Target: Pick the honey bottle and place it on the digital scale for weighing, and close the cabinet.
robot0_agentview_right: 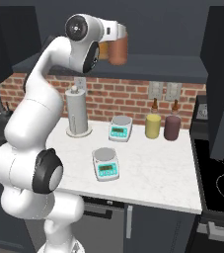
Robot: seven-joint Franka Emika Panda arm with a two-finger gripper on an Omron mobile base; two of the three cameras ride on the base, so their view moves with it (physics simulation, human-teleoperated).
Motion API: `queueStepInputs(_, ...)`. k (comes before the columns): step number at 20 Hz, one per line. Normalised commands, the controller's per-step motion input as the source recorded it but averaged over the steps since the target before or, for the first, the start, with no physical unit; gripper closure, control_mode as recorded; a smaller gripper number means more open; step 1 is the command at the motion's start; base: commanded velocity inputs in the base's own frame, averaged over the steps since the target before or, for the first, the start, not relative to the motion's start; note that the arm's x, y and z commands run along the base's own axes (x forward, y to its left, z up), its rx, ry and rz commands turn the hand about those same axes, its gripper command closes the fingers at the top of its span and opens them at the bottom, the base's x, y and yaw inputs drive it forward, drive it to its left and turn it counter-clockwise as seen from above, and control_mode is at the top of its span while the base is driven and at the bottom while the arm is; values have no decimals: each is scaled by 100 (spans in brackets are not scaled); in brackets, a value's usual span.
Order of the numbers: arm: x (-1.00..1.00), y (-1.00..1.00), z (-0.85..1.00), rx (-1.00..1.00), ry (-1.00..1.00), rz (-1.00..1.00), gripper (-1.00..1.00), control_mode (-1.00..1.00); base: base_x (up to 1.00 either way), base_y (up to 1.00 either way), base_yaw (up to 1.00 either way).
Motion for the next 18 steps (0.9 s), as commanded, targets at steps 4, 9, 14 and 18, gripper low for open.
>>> queueStepInputs(4, 27, -2, 9, 8, 0, 0, -100, -100, 0, 0, 0)
queueStepInputs(9, 33, -11, 1, 2, 0, 0, -100, -100, 0, 0, 0)
queueStepInputs(14, 30, -18, 0, 2, 0, 0, -100, -100, 0, 0, 0)
queueStepInputs(18, 30, -7, 0, 0, -2, 0, -100, -100, 0, 0, 0)
